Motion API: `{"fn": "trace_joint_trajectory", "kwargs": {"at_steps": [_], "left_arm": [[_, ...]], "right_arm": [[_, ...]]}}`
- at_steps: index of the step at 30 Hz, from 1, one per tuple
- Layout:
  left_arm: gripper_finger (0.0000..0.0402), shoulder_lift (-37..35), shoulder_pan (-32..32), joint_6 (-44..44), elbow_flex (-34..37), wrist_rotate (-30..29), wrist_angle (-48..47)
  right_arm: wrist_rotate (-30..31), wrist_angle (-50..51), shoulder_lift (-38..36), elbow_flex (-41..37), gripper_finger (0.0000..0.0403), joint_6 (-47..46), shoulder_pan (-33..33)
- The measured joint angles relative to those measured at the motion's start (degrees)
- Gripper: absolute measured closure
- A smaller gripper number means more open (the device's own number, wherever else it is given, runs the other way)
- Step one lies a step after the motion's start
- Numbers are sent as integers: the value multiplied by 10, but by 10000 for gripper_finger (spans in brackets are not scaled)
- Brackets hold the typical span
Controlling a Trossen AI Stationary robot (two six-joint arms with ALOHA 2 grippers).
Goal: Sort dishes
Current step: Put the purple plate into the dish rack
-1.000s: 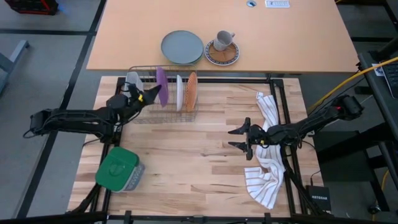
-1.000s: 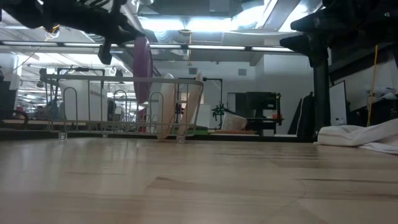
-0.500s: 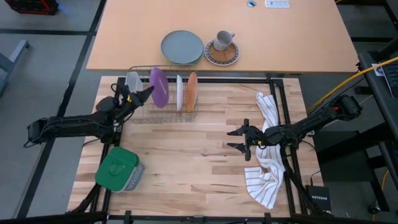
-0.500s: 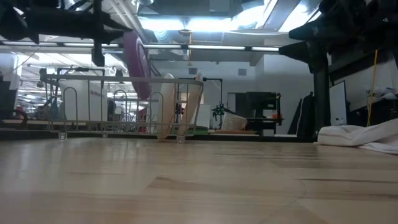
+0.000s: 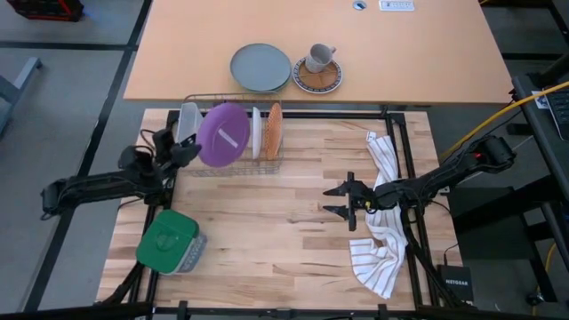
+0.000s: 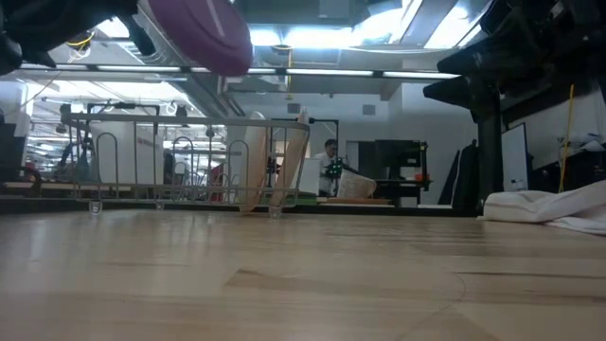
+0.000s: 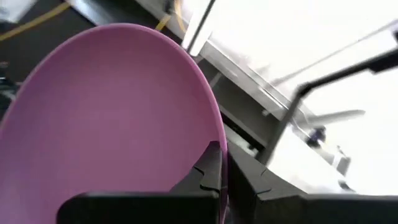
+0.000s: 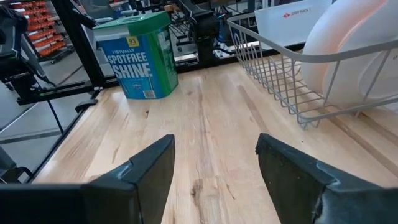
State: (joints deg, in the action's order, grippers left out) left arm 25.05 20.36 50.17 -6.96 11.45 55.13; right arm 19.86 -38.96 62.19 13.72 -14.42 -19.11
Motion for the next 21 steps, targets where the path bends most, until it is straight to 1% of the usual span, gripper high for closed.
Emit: {"fn": "trace_joint_trajectory", "kwargs": {"at_steps": [2, 4, 9, 12, 15, 21], "left_arm": [[401, -10, 0, -12, 0, 22, 1], [401, -17, 0, -25, 0, 60, 2], [401, -26, -6, -80, 0, 222, 38], [401, -26, -18, -123, 0, 279, 66], [401, -26, -31, -161, 0, 305, 91], [401, -26, -42, -174, 0, 297, 88]], "right_arm": [[0, 0, 0, 0, 171, -4, 0], [0, 0, 0, 0, 171, -3, 0], [0, 0, 0, 0, 171, -3, 0], [1, 3, 0, 0, 171, -3, 0], [1, 5, 0, 0, 171, -3, 0], [2, 5, 0, 0, 171, -3, 0]]}}
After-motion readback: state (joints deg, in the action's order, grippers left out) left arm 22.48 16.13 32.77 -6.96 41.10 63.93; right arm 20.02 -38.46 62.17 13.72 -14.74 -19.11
